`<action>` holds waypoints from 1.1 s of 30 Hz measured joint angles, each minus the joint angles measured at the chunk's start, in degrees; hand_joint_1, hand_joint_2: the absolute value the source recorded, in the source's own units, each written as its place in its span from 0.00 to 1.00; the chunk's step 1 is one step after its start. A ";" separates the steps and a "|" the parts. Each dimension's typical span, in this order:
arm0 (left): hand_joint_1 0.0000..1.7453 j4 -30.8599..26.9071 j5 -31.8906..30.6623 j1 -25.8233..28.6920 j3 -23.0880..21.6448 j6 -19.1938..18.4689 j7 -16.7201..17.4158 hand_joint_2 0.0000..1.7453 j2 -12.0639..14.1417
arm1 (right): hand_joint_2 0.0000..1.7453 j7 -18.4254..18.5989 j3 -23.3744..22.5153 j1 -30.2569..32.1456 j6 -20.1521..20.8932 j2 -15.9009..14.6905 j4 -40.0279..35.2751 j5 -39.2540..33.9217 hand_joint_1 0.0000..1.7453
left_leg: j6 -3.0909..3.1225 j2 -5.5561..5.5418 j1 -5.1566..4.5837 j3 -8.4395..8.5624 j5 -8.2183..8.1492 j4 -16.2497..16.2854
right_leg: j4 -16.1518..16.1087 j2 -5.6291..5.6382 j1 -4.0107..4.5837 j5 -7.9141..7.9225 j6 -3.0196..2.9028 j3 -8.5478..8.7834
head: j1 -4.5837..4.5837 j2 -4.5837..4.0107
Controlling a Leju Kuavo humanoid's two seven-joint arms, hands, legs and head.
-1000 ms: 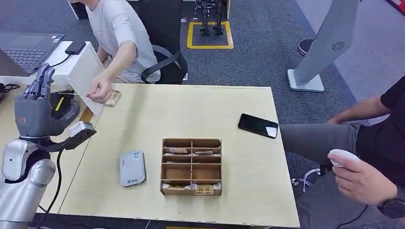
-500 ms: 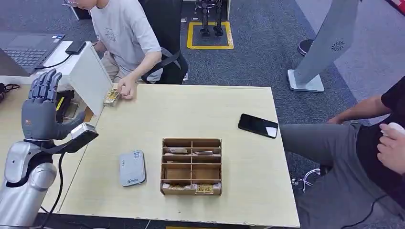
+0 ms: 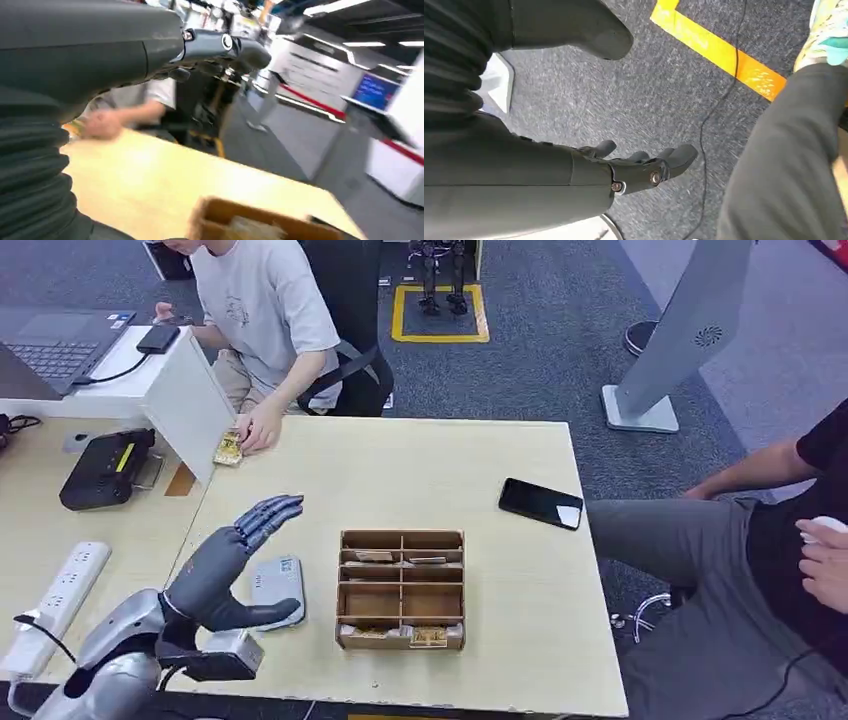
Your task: Pass the card to the sensor for recognition and then transmit it.
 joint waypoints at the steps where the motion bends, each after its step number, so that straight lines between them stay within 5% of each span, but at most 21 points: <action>1: 0.00 -0.71 0.42 0.64 -0.72 -0.27 -0.09 1.00 0.31 | 1.00 -0.02 -0.20 0.13 0.00 0.00 -0.17 -0.09 0.00 | 0.00 0.00 0.00 0.00 0.00 0.00 | 0.00 0.00 0.00 0.00 0.00 0.00 | 0.00 0.00; 7: 0.00 -4.12 -1.47 2.20 -4.22 -0.02 -1.10 1.00 1.73 | 1.00 -0.13 -0.61 0.34 0.07 0.00 -0.72 -0.09 0.00 | -0.01 0.00 0.05 0.02 0.02 -0.01 | 0.01 0.00 0.01 0.00 -0.01 0.01 | 0.00 0.00; 14: 0.00 -5.25 -17.73 6.36 -6.66 10.35 1.55 1.00 3.03 | 1.00 0.07 -0.83 0.65 1.22 0.28 -1.99 -0.41 0.00 | -0.01 0.01 0.04 0.02 0.01 -0.01 | 0.01 0.02 0.02 -0.01 0.00 0.01 | -0.02 0.00; 28: 0.00 -4.64 -20.14 10.33 -8.13 12.45 3.34 1.00 4.65 | 1.00 0.63 -1.46 1.12 1.92 0.55 -3.50 -0.20 0.00 | -0.01 -0.01 0.02 0.01 0.01 -0.01 | 0.01 -0.01 0.02 -0.01 0.01 0.02 | -0.02 0.00; 33: 0.00 -1.94 -23.79 12.05 -8.61 17.26 6.37 1.00 2.50 | 1.00 2.28 -1.75 1.84 3.47 1.15 -4.41 0.02 0.00 | 0.00 -0.04 0.01 -0.03 0.00 -0.01 | 0.00 -0.05 0.01 -0.02 0.02 0.00 | -0.02 0.00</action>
